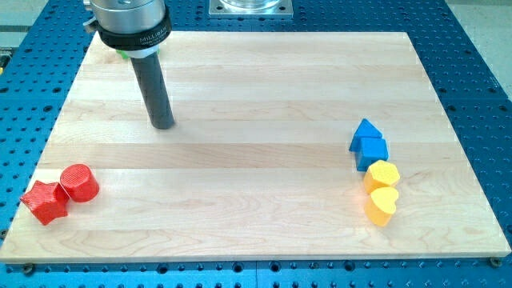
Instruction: Place your arm at the bottom left of the red star
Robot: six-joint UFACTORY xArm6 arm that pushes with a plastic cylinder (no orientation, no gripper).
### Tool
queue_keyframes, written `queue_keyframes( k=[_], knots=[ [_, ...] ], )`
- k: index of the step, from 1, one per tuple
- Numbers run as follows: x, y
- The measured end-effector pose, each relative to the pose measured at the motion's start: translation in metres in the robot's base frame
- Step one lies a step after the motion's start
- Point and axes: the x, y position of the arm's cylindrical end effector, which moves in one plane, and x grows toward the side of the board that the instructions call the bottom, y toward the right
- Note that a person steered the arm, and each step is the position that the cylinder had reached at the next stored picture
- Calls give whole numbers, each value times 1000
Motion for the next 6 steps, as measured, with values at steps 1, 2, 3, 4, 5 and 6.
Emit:
queue_keyframes(
  k=[1,2,3,4,5,6],
  knots=[
    [0,0],
    [1,0],
    [6,-32],
    [24,-109],
    [45,-166],
    [45,-166]
  ],
)
